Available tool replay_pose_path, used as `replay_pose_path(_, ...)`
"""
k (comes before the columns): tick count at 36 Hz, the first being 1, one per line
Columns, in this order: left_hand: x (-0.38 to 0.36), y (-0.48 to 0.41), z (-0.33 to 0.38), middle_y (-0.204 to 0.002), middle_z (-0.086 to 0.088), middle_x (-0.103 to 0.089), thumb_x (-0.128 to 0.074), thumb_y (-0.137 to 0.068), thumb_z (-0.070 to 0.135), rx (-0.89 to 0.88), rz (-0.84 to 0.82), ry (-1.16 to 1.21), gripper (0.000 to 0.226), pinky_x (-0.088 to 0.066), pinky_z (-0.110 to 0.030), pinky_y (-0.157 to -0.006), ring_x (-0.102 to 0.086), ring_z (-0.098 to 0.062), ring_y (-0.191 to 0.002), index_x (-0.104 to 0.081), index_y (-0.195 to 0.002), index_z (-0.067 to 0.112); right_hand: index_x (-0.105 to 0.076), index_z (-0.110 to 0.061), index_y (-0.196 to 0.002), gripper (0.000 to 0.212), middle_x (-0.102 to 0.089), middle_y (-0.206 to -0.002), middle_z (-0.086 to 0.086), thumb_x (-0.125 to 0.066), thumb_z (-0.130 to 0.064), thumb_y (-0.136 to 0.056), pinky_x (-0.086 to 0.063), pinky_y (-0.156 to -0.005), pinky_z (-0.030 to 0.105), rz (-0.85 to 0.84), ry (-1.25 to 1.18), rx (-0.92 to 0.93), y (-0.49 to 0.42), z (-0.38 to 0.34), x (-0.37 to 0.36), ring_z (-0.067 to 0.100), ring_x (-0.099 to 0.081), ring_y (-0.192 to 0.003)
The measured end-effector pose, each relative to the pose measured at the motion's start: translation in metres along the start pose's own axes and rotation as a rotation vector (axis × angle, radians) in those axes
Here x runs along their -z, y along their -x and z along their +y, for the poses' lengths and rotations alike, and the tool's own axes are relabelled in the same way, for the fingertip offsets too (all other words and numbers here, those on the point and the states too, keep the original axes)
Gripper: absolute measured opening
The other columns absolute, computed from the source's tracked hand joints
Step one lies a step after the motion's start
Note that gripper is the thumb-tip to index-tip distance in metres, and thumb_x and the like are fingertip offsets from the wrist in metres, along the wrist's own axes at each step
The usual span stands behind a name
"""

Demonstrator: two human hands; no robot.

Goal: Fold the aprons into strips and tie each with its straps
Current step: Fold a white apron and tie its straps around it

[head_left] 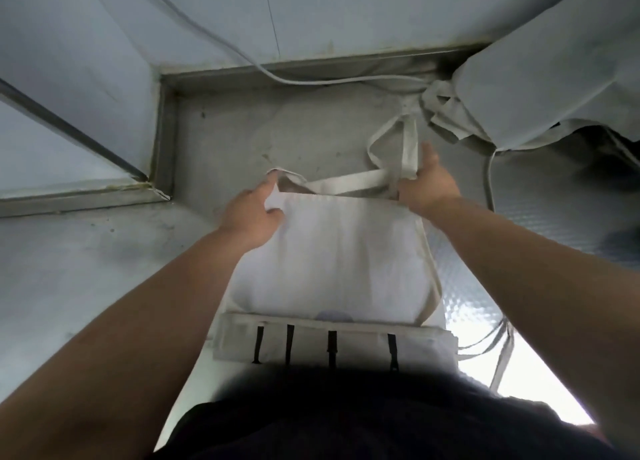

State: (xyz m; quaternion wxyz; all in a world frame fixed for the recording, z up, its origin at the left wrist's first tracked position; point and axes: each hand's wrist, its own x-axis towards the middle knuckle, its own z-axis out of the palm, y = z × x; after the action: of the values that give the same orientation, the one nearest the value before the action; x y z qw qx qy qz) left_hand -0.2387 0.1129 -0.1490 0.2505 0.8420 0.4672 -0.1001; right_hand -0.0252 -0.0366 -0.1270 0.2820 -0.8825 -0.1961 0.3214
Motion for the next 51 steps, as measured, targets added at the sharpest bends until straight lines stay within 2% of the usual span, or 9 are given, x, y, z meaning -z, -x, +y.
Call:
replay_pose_path(5,0.001,-0.011,-0.005,-0.136,-0.012,-0.05,-0.052,-0.092,0.038,0.035,0.01,0.088,0.066,-0.038,-0.034,-0.102,-0.046,-0.031,-0.125,-0.02,-0.149,0.034,-0.017,-0.025,-0.149,0.061,-0.04,-0.143,0.011,-0.045,-0.021,-0.096,-0.043,-0.092,0.034,-0.032,0.117,0.093,-0.001,0.009,-0.011,0.032,-0.047,-0.122)
replay_pose_path(9,0.007,-0.019,-0.005,-0.081,-0.004,-0.06,-0.049,-0.092,0.036,0.033,0.035,0.164,0.057,-0.043,-0.031,-0.08,-0.058,-0.025,-0.09,-0.027,-0.145,0.043,-0.028,-0.021,-0.146,0.053,-0.046,-0.136,0.013,-0.046,-0.024,-0.096,-0.042,-0.092,0.032,-0.044,0.21,0.149,0.007,0.016,-0.015,0.031,-0.048,-0.12)
replay_pose_path(16,0.018,0.006,-0.009,-0.14,-0.005,-0.044,-0.056,-0.093,0.027,-0.036,0.229,0.296,0.045,-0.021,-0.01,-0.097,-0.04,-0.014,-0.129,-0.048,-0.137,0.031,-0.032,-0.019,-0.145,0.054,-0.035,-0.146,0.01,-0.048,-0.018,-0.093,-0.036,-0.098,0.028,-0.071,0.337,0.27,0.036,0.021,-0.025,0.029,-0.042,-0.128)
replay_pose_path(21,0.012,0.052,-0.019,-0.114,-0.01,-0.06,-0.058,-0.09,0.014,-0.17,0.273,0.256,0.034,-0.039,-0.021,-0.09,-0.06,-0.024,-0.099,-0.062,-0.123,0.016,-0.042,-0.017,-0.14,0.046,-0.043,-0.141,0.011,-0.045,-0.016,-0.094,-0.034,-0.099,0.028,-0.026,0.356,0.338,0.067,0.028,-0.033,0.027,-0.043,-0.127)
replay_pose_path(26,-0.015,0.091,-0.027,-0.089,0.005,-0.055,-0.059,-0.088,0.012,-0.284,0.199,0.197,0.026,-0.048,-0.031,-0.079,-0.05,-0.015,-0.066,-0.069,-0.111,0.016,-0.054,-0.013,-0.128,0.035,-0.057,-0.125,0.009,-0.048,-0.019,-0.094,-0.041,-0.089,0.029,0.029,0.314,0.337,0.097,0.045,-0.035,0.025,-0.054,-0.113)
replay_pose_path(32,-0.055,0.126,-0.038,-0.096,0.005,-0.063,-0.046,-0.08,0.046,-0.498,0.132,0.162,0.042,-0.055,-0.034,-0.07,-0.061,-0.013,-0.08,-0.072,-0.106,0.025,-0.065,-0.011,-0.112,0.027,-0.063,-0.112,0.012,-0.057,-0.023,-0.09,-0.047,-0.086,0.038,0.014,0.421,0.389,0.136,0.08,-0.041,0.032,-0.058,-0.103)
replay_pose_path(38,-0.076,0.135,-0.057,-0.09,0.006,-0.064,-0.053,-0.082,0.033,-0.757,0.383,-0.038,0.024,-0.043,-0.031,-0.072,-0.047,-0.015,-0.087,-0.076,-0.088,0.029,-0.068,-0.008,-0.072,0.004,-0.06,-0.074,0.01,-0.069,-0.011,-0.072,-0.044,-0.067,0.037,0.191,0.695,0.572,0.17,0.117,-0.062,0.033,-0.059,-0.069)
replay_pose_path(43,-0.079,0.141,-0.057,-0.083,0.001,-0.066,-0.048,-0.075,0.018,-0.895,0.324,-0.185,0.03,-0.051,-0.031,-0.063,-0.06,-0.025,-0.073,-0.076,-0.084,0.022,-0.072,-0.012,-0.082,0.029,-0.058,-0.067,0.008,-0.048,-0.009,-0.066,-0.045,-0.057,0.033,0.165,0.762,0.591,0.184,0.127,-0.069,0.031,-0.058,-0.056)
replay_pose_path(51,-0.067,0.154,-0.052,-0.114,0.005,-0.056,-0.051,-0.066,0.074,-0.741,-0.008,-0.342,0.071,-0.043,-0.037,-0.09,-0.055,-0.021,-0.105,-0.061,-0.117,0.026,-0.046,-0.023,-0.135,0.076,-0.042,-0.144,-0.002,-0.054,-0.068,-0.074,-0.029,-0.103,0.04,-0.095,0.788,0.417,0.2,0.119,-0.065,0.025,-0.045,-0.125)
